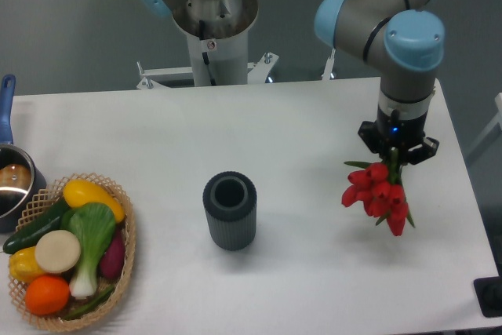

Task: Insert the flowers into the vase
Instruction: 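Lift the red tulip bunch with the gripper and swing it toward the vase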

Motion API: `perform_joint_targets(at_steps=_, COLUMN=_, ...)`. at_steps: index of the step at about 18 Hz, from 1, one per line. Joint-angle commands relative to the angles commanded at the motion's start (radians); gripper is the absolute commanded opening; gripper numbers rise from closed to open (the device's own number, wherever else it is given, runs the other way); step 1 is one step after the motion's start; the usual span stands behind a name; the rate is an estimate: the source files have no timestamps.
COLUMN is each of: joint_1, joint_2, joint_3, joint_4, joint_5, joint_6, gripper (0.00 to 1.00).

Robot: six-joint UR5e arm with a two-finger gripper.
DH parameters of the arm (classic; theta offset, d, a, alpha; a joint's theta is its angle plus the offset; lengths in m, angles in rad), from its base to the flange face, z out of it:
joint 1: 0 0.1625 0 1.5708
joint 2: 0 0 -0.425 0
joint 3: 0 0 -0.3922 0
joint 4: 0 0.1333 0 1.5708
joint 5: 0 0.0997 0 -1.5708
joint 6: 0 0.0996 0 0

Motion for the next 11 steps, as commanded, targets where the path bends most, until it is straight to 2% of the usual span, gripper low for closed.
perform_joint_targets(at_steps=5, joint_1=0.005, joint_2=0.006, joint_3=0.026, joint_4=0.000, joint_5=-0.012, joint_6=0.006, gripper=0.00)
perform_joint_targets(at_steps=7, joint_1=0.002, joint_2=0.006, joint_3=0.012, joint_4=0.000, joint_5=-0.031, joint_6=0.008, gripper=0.00)
perform_joint_targets(at_steps=8, joint_1=0.002, joint_2=0.006, joint_3=0.008, joint_4=0.002, joint_5=-0.064, joint_6=0.008, gripper=0.00)
perform_joint_targets(at_steps=11, joint_1=0.012, joint_2=0.032, joint_3=0.008, joint_4=0.006, joint_5=-0.257, joint_6=0.002, gripper=0.00)
